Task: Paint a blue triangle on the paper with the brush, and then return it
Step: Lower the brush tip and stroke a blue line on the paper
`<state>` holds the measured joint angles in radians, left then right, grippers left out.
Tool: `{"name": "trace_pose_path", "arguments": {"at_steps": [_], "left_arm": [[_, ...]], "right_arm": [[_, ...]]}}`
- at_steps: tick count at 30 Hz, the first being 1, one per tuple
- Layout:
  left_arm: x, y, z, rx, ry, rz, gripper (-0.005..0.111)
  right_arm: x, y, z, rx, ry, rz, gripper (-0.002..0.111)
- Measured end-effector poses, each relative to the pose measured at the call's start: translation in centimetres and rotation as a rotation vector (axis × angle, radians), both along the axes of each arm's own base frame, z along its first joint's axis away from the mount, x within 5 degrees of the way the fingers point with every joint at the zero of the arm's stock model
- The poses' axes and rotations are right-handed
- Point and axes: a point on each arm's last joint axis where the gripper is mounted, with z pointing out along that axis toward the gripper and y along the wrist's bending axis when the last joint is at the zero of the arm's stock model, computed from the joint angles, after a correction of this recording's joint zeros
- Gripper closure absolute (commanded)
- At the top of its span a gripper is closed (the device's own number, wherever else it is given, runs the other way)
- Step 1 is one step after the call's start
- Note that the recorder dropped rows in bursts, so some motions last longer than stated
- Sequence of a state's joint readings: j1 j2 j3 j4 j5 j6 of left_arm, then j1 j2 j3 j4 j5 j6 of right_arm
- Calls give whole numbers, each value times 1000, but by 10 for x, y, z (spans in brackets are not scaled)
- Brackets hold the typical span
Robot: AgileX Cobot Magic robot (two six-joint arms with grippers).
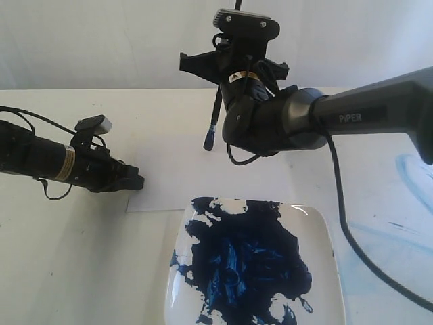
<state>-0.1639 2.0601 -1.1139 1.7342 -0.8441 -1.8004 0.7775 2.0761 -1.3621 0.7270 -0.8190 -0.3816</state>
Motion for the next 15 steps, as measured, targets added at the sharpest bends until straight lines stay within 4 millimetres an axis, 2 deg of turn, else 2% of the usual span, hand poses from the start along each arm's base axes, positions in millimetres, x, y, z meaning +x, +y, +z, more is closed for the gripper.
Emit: {"name": "trace_pose_path", "arguments": {"at_steps": [15], "left_arm": [[0, 0, 0, -2, 0, 3, 107]], "right_arm": [[2, -6, -4, 13, 52, -68, 108]]}}
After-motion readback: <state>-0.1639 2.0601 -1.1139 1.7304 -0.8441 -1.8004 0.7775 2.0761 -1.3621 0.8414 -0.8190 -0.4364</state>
